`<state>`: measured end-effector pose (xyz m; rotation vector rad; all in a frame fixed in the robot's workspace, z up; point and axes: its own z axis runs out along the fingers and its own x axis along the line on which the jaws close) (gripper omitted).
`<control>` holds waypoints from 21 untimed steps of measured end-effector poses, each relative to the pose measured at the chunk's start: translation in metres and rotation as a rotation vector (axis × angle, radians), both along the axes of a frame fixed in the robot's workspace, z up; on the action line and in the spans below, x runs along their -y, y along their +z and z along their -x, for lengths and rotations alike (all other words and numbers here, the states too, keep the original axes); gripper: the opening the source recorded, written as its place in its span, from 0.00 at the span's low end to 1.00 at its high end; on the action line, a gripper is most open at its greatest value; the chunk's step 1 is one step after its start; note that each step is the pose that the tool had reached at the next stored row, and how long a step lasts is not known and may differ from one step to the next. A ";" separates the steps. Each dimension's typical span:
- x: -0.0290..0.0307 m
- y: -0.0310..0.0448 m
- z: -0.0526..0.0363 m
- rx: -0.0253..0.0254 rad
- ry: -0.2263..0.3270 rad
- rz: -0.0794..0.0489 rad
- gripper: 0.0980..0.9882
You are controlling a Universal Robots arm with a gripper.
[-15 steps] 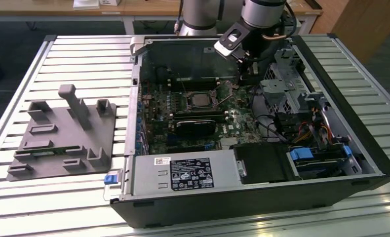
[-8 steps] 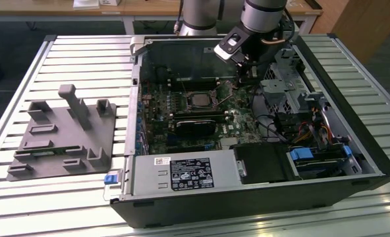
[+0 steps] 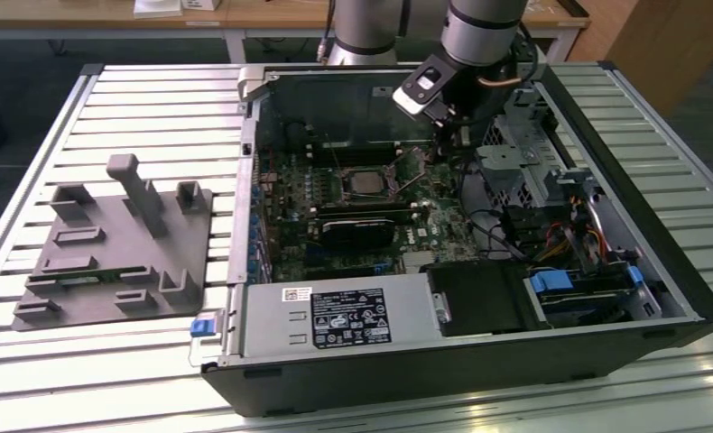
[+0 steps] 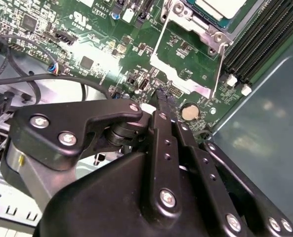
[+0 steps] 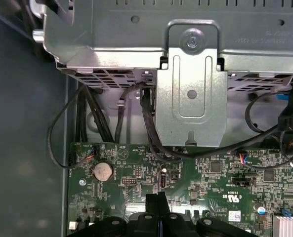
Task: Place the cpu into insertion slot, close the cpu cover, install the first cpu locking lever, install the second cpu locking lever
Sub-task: 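Close the cpu cover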
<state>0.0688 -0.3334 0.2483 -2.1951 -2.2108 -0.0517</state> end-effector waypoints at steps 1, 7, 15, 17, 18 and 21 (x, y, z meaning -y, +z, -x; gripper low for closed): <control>-0.0001 -0.0019 0.0000 0.0000 0.000 0.000 0.01; -0.0015 -0.0112 0.0000 -0.0003 0.000 0.000 0.01; -0.0018 -0.0083 0.0152 -0.0008 0.000 -0.001 0.01; -0.0018 -0.0036 0.0185 -0.0014 0.000 -0.002 0.01; -0.0019 -0.0015 0.0197 -0.0018 0.000 -0.002 0.01; -0.0020 -0.0006 0.0264 -0.0019 0.000 -0.003 0.01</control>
